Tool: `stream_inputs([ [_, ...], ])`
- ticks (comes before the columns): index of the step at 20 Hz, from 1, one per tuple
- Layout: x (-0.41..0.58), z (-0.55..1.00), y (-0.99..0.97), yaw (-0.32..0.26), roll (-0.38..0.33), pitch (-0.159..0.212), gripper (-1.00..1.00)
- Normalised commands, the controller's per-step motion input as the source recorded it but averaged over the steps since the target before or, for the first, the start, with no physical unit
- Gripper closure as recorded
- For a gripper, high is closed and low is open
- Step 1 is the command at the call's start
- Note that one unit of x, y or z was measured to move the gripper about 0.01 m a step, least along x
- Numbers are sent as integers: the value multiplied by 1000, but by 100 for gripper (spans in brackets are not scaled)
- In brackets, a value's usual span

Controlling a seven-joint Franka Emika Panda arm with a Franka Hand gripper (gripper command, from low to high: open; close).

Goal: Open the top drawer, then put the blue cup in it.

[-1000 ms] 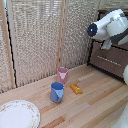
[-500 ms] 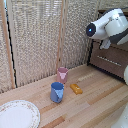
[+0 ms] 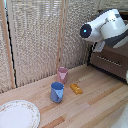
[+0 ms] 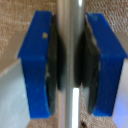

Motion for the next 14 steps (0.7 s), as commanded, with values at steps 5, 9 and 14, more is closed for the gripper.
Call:
stream_inputs([
  [5,166,-147,888,-30,95,-1,100],
  [9,14,-61,413,-1,70,12,-100],
  [14,7,118,0,-30,3,3,-100],
])
